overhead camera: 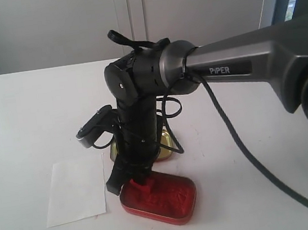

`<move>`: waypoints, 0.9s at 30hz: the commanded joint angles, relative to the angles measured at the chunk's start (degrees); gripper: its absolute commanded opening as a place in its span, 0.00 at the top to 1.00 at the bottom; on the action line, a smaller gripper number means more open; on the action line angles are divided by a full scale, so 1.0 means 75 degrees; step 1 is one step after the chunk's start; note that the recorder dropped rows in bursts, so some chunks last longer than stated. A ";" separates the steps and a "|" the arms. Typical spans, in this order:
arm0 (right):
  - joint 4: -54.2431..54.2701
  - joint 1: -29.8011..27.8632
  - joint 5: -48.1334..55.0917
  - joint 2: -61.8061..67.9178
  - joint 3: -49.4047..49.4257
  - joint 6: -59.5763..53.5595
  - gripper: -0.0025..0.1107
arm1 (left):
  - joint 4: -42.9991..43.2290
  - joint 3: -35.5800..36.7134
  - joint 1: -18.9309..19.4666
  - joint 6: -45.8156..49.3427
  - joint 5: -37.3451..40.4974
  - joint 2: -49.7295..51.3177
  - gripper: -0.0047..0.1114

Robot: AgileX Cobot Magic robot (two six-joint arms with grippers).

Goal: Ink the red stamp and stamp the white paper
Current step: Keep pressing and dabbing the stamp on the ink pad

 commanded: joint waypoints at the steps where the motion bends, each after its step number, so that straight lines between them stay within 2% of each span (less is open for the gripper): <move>1: -0.0344 -0.0051 0.0279 0.0019 -0.0100 0.0003 0.98 | -0.0012 0.0058 0.0013 -0.0033 0.0063 -0.0036 0.96; 27: -0.0411 -0.0051 0.0352 -0.0518 -0.0099 0.0003 0.98 | -0.0012 0.0058 0.0013 -0.0033 0.0063 -0.0036 0.96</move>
